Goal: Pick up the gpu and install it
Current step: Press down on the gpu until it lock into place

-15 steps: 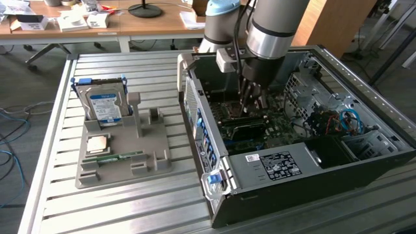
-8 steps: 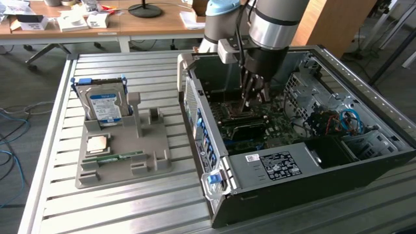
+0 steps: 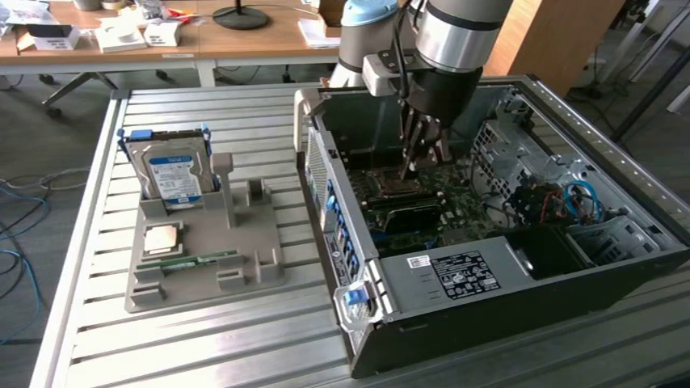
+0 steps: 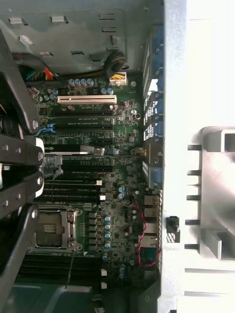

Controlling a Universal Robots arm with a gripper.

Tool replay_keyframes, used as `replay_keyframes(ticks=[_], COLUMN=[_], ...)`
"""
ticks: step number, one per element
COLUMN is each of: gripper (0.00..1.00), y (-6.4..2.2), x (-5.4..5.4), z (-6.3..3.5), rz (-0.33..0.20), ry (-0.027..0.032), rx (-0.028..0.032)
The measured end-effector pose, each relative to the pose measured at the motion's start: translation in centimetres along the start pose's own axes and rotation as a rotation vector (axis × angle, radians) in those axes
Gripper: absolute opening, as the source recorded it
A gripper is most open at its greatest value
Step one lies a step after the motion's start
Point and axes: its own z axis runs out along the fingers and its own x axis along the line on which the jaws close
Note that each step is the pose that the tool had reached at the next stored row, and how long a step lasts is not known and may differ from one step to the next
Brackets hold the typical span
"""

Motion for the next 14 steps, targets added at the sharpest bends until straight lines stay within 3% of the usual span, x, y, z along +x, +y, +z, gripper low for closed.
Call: replay_keyframes(ticks=[14], gripper=[0.11], y=[-0.72], x=[-0.01], z=[-0.01], rz=[0.000], ry=[0.0001], rx=[-0.0001])
